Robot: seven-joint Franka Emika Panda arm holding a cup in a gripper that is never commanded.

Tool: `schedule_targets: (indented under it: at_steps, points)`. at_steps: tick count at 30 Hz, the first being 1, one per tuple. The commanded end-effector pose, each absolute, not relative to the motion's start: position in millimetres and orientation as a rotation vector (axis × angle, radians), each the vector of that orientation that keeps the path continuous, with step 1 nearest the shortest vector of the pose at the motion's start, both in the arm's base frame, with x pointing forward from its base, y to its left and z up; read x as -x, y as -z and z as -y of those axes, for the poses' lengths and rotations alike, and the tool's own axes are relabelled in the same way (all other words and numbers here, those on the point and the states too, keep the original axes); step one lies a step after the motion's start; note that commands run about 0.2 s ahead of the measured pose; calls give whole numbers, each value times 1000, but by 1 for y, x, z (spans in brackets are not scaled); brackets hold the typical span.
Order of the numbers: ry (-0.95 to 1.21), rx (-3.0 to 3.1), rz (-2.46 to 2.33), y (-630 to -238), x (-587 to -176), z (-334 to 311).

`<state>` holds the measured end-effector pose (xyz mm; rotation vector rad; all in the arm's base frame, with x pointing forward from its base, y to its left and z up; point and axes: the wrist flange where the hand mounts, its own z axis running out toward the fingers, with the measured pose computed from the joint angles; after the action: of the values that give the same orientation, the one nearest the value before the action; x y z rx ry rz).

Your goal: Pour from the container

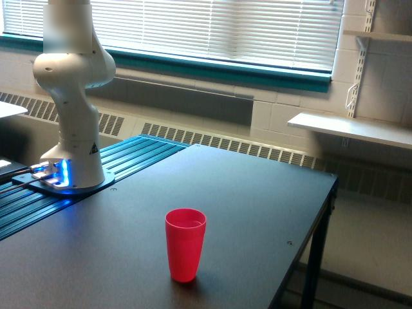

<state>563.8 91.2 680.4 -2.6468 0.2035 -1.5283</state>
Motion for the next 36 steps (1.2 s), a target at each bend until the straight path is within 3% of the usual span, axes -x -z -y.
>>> schedule_targets:
  at_steps: [1,12,36]
  points:
    - [1426,2783,-259,-665,-554,-80]
    - [1192,2984,-451,-630,-535,-54]
    - [1099,3107,-893,-606,-520,30]
